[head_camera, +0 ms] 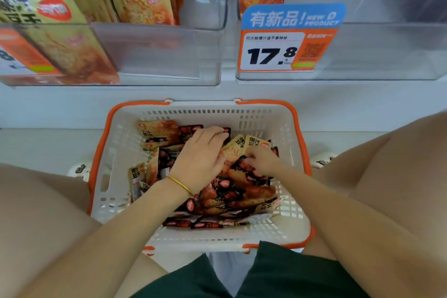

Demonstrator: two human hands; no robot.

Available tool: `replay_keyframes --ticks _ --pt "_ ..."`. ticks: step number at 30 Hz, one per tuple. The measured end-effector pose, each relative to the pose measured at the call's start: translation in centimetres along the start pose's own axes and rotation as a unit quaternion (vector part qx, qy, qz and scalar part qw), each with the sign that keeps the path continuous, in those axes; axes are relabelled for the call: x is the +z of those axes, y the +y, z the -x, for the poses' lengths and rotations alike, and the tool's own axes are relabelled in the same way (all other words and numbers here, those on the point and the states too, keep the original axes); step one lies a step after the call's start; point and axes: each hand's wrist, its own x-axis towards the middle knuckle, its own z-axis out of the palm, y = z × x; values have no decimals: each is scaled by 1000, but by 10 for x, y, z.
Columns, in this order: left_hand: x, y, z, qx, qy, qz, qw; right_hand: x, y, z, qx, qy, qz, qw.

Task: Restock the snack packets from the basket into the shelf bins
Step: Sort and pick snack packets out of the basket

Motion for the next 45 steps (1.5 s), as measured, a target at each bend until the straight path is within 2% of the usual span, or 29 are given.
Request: replay_keyframes --ticks 2,5,9,11,13,15,17,20,23,25,28,30,32,34,39,42,45 --pt "-1 2 -2 -23 -23 28 999 -35 -20 13 -61 3 -12 998" --pt "-6 6 -6 -74 -59 104 990 -77 -41 39 -130 2 -94 987" --pt "-27 19 -10 -97 -12 196 976 -102 -53 71 -148 34 -261 953" --pt "-41 24 -11 -101 9 228 968 -112 -56 87 -147 55 -309 938" --pt "-59 31 -12 -112 26 282 953 -123 -55 104 -149 34 -369 917" --pt "-78 40 -15 -118 52 338 932 -132 -54 120 -160 -19 -423 892" --pt "-94 51 -18 -106 82 378 916 -136 -60 137 -180 -32 -413 892" --pt "-119 71 -23 -61 112 435 891 -148 -73 158 -210 29 -380 900" --pt "-146 89 -30 -25 171 467 867 -182 -86 184 -235 78 -414 876" --pt "-164 93 -39 1 251 413 876 -214 -93 192 -236 124 -470 842" --pt "-184 88 -59 33 335 185 923 -262 -104 179 -203 220 -471 830" --pt "-188 81 -73 37 314 18 949 -287 -110 158 -172 265 -431 845" --pt "-187 79 -81 7 239 -58 969 -303 -115 135 -133 276 -366 878" --pt "-184 80 -85 -16 191 -95 977 -308 -120 111 -89 263 -305 911" --pt "-175 73 -88 -2 213 -150 965 -299 -127 63 -20 248 -197 948" --pt "-168 69 -89 5 239 -158 958 -296 -127 53 7 268 -142 953" --pt "-166 68 -91 8 244 -158 957 -296 -129 44 12 283 -163 945"
